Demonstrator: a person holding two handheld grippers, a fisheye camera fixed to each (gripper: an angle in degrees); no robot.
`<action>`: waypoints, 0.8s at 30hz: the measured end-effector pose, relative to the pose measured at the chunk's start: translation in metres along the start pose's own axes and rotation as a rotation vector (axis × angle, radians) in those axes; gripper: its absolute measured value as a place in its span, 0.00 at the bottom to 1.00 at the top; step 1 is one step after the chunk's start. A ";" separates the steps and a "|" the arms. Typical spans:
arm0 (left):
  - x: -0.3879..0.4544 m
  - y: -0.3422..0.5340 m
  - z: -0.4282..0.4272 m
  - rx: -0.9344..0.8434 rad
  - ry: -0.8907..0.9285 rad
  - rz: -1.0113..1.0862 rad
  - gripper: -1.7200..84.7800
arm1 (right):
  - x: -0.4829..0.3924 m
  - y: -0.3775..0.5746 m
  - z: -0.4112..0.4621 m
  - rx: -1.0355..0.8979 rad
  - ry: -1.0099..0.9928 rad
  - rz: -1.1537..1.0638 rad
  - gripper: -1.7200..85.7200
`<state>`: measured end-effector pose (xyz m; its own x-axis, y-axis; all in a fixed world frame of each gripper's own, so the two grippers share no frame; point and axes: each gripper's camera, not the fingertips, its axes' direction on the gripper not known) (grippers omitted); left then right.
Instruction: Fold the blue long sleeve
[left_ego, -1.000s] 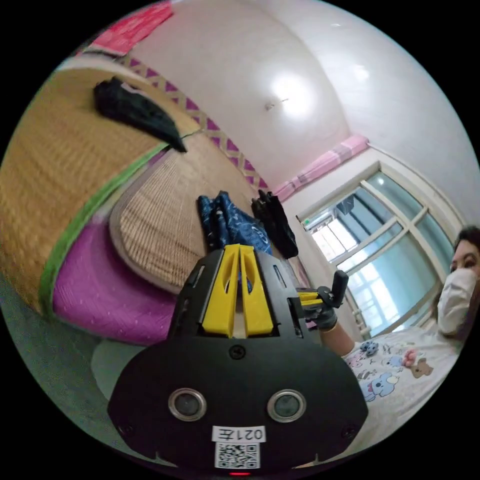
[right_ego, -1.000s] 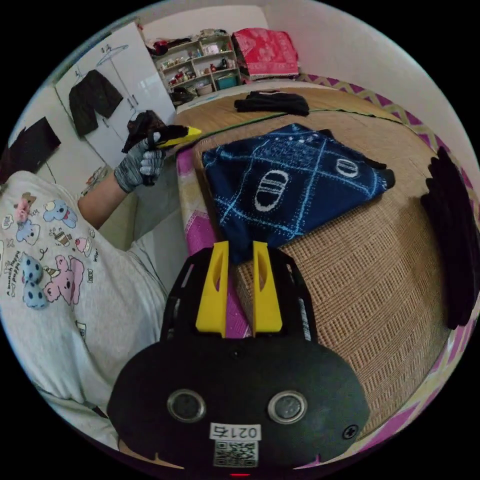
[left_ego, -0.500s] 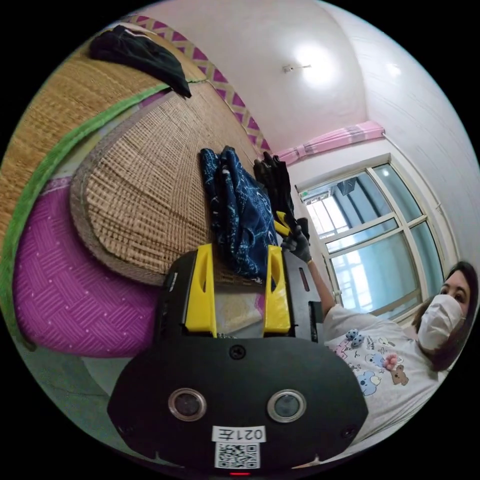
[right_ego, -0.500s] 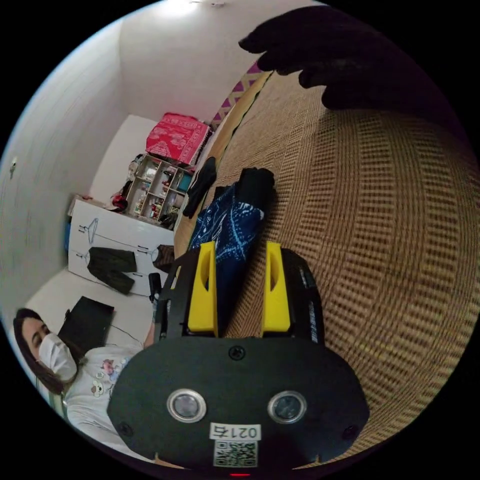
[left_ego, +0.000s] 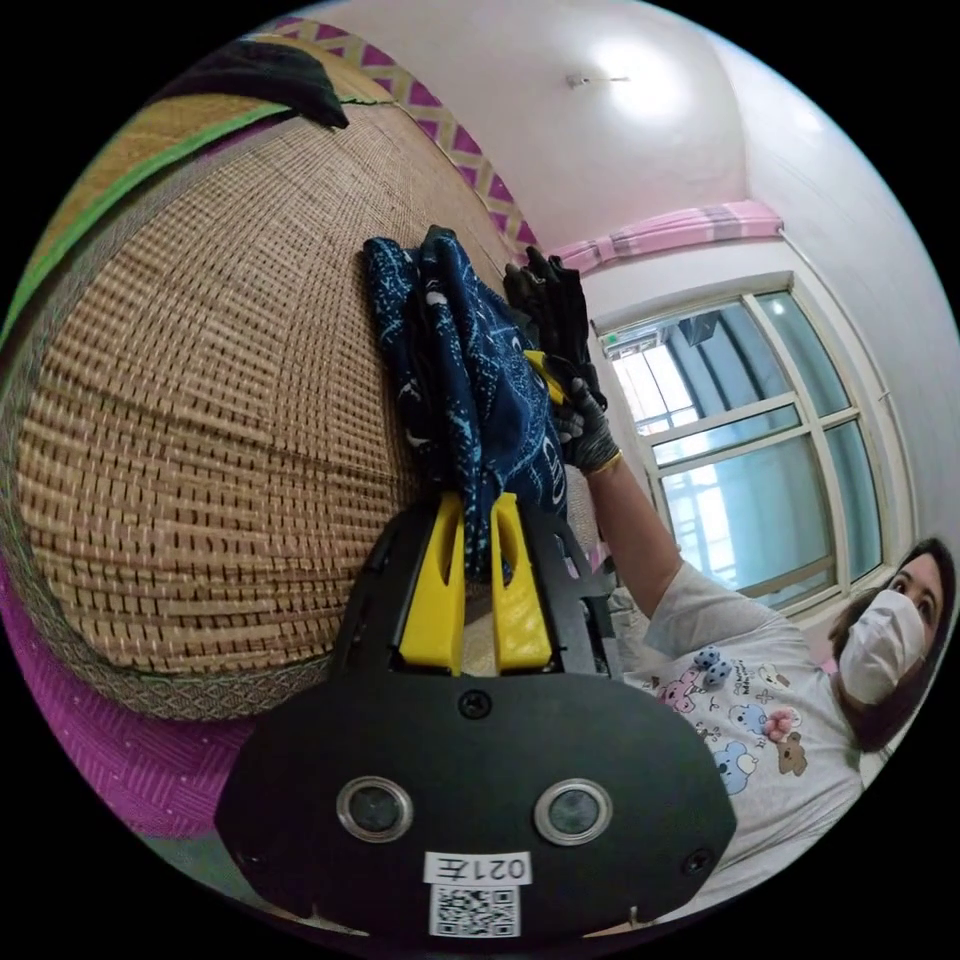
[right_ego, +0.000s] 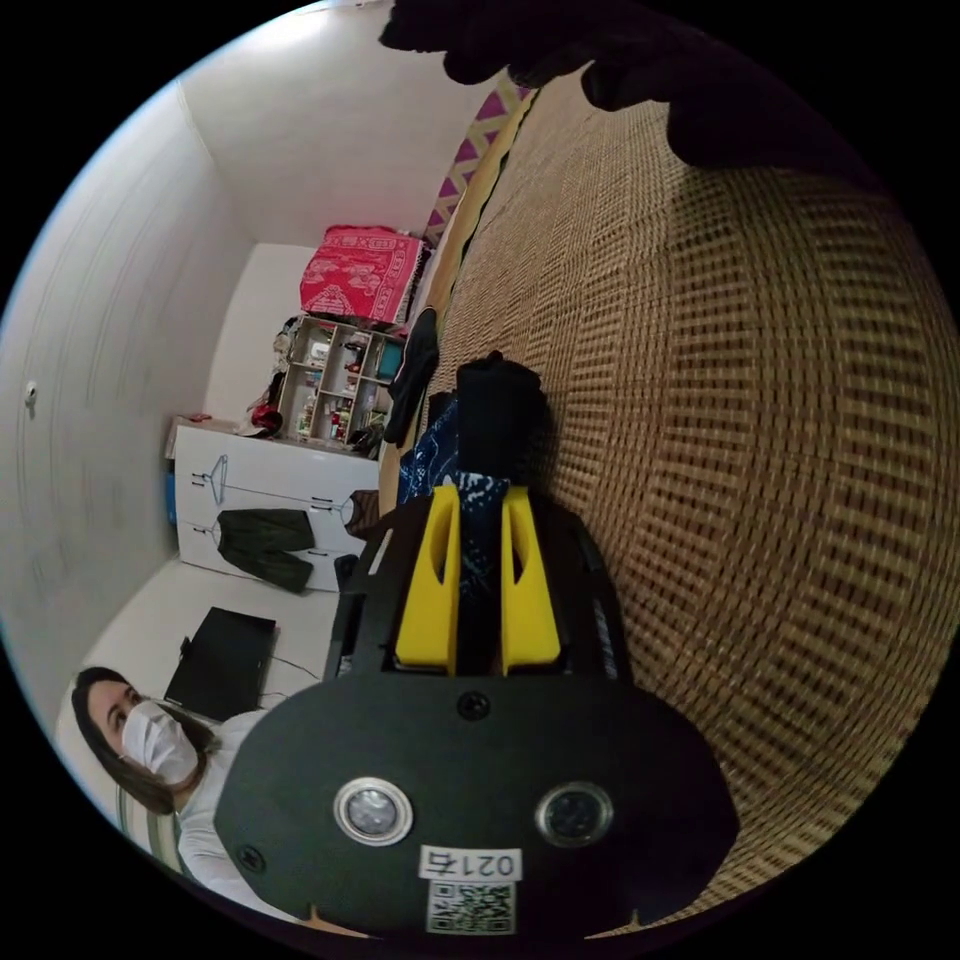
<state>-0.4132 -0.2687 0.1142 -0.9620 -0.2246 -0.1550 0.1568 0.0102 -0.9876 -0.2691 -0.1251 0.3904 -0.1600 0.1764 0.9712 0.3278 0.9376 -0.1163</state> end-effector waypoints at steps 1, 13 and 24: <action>0.000 -0.001 -0.001 0.004 0.003 -0.002 0.04 | -0.002 0.000 -0.001 0.006 0.018 -0.011 0.09; 0.029 -0.030 -0.012 -0.067 -0.088 0.085 0.02 | -0.012 0.004 -0.002 -0.011 0.027 -0.002 0.09; 0.090 -0.152 -0.162 -0.183 -0.284 0.283 0.02 | -0.188 -0.076 0.082 -0.154 0.045 -0.310 0.08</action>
<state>-0.5600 -0.1323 0.2467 -0.7831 -0.4469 -0.4324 0.3385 0.2769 -0.8993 -0.3404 -0.2052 0.1995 -0.2335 -0.1267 0.9641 0.4072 0.8876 0.2153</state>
